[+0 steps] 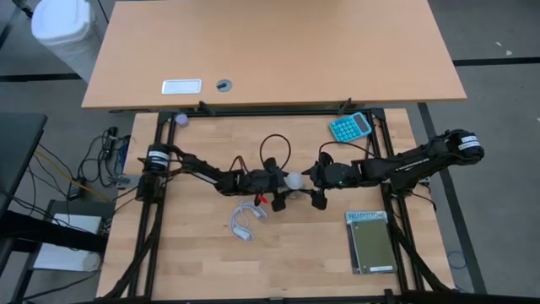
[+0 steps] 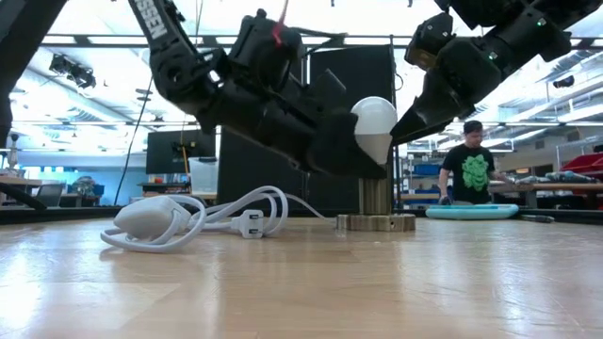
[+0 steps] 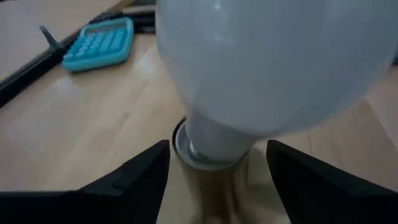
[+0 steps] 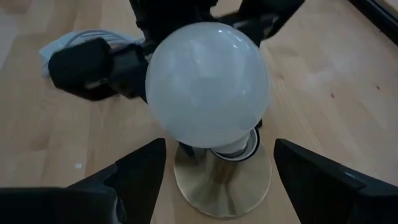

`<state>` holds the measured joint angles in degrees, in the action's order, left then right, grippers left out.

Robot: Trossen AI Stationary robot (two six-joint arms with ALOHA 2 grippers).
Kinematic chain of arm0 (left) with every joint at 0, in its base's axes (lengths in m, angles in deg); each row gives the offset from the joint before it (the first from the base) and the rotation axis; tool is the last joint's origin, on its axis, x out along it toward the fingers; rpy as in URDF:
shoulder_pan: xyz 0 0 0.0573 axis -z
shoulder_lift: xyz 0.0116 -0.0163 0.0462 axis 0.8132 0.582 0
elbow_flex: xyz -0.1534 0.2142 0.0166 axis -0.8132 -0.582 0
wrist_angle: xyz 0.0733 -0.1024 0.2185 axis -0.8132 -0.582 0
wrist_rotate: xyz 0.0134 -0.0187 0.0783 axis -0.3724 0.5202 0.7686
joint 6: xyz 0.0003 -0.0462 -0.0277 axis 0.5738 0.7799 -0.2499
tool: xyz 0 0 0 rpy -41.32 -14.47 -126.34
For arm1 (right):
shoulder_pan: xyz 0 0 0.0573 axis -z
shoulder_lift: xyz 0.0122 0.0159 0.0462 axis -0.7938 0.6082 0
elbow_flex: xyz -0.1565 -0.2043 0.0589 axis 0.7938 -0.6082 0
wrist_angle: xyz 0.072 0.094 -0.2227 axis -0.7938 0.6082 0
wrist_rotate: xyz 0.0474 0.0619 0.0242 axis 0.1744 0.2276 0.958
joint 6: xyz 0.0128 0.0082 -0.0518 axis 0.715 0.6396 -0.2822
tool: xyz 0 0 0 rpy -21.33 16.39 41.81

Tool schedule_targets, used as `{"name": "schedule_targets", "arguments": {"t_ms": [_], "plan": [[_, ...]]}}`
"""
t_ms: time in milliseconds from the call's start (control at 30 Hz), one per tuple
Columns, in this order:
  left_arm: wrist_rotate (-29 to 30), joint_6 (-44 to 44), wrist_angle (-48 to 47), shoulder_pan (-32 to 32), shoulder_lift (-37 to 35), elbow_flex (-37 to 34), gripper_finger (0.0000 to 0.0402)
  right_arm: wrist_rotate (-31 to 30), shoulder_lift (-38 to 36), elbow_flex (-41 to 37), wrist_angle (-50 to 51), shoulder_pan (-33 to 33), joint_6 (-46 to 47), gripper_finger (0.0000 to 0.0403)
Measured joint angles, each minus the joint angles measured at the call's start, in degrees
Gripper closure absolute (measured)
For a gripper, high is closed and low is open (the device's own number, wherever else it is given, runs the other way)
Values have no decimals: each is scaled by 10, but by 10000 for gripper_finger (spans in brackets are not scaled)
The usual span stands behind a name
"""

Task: Screw lightbulb
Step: Insert the lightbulb into the socket

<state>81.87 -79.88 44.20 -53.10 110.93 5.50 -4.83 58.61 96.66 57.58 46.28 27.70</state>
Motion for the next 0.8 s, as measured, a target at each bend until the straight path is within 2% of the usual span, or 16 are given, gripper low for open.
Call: {"name": "schedule_targets", "arguments": {"t_ms": [367,567,800], "plan": [[-20,42,-60,14,-14,-1,128,0,-12,0,47,-9,13,108],[25,29,-110,22,-52,-1,128,-20,-29,0,50,-20,15,108],[26,30,-131,38,-83,-2,128,-23,-33,0,53,-45,29,108]]}}
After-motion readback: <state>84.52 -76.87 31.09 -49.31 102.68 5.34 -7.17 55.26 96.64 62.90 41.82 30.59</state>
